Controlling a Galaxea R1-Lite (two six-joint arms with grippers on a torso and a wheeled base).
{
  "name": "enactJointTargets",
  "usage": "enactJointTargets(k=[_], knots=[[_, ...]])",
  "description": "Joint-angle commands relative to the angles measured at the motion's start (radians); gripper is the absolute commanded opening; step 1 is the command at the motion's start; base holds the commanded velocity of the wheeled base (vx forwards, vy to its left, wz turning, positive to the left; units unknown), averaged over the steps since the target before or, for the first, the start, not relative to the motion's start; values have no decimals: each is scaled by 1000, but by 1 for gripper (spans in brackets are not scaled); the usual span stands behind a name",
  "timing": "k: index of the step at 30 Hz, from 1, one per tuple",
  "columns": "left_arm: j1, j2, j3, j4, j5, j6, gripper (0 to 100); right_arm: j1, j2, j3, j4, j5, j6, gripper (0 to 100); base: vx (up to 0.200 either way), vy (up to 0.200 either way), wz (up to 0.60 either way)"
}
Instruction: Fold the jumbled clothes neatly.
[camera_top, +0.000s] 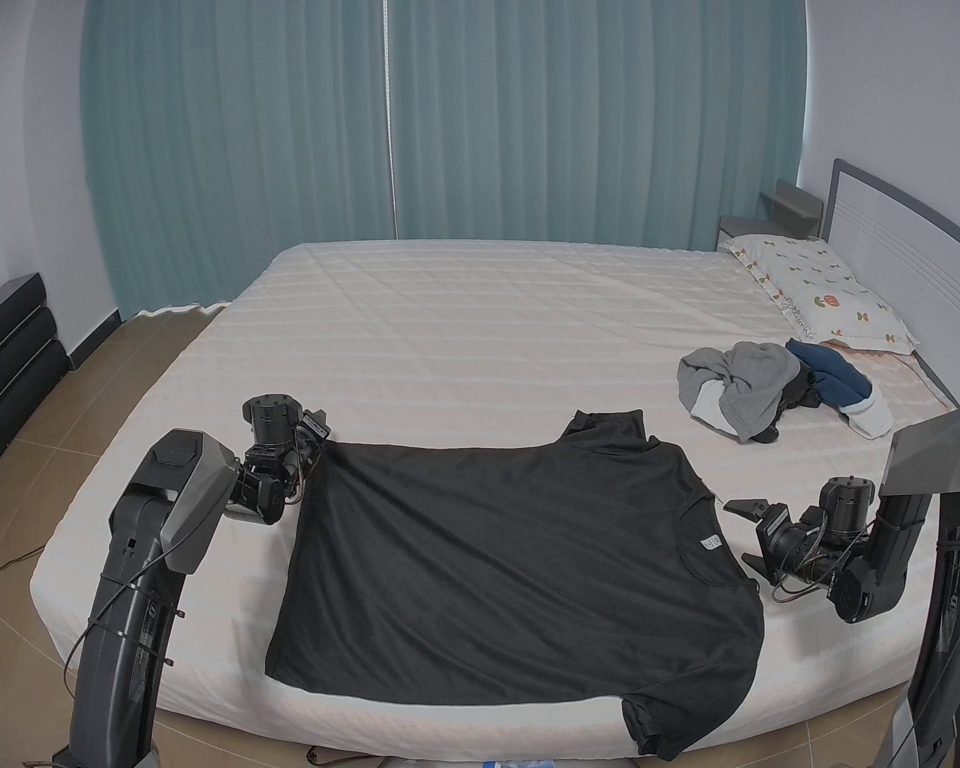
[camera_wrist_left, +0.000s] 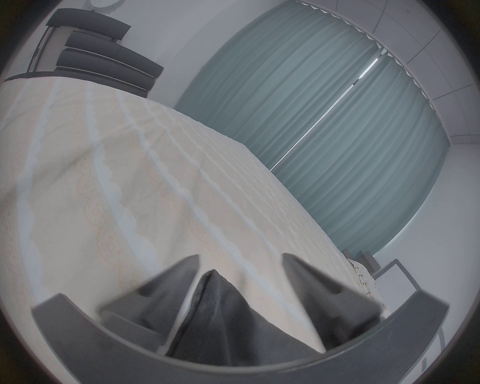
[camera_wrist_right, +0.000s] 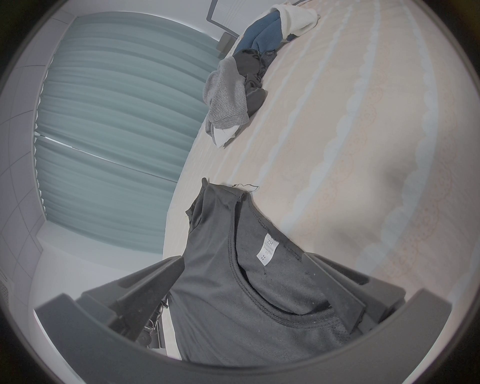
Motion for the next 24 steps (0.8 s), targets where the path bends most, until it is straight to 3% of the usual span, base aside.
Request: enactJointTargets(k=[1, 5, 10, 15, 16, 20, 24], knots=[[1, -8, 17, 1, 2, -15, 100, 0, 3, -9, 1, -3, -2, 100, 0, 0, 0], [-3, -57, 71, 1, 17, -73, 100, 7, 12, -32, 1, -18, -2, 100, 0, 0, 0], [13, -191, 261, -10, -30, -168, 100, 46, -34, -116, 32, -72, -15, 100, 0, 0, 0], [24, -250, 382, -11, -116, -191, 100, 59, -6, -297, 181, -83, -115, 100, 0, 0, 0], [24, -258, 404, -11, -127, -191, 100, 70, 17, -400, 277, -103, -175, 100, 0, 0, 0], [24, -261, 425, -10, -129, -193, 100, 136, 84, -618, 448, -185, -210, 100, 0, 0, 0], [24, -260, 436, -10, -129, -193, 100, 170, 158, -794, 569, -216, -284, 100, 0, 0, 0]])
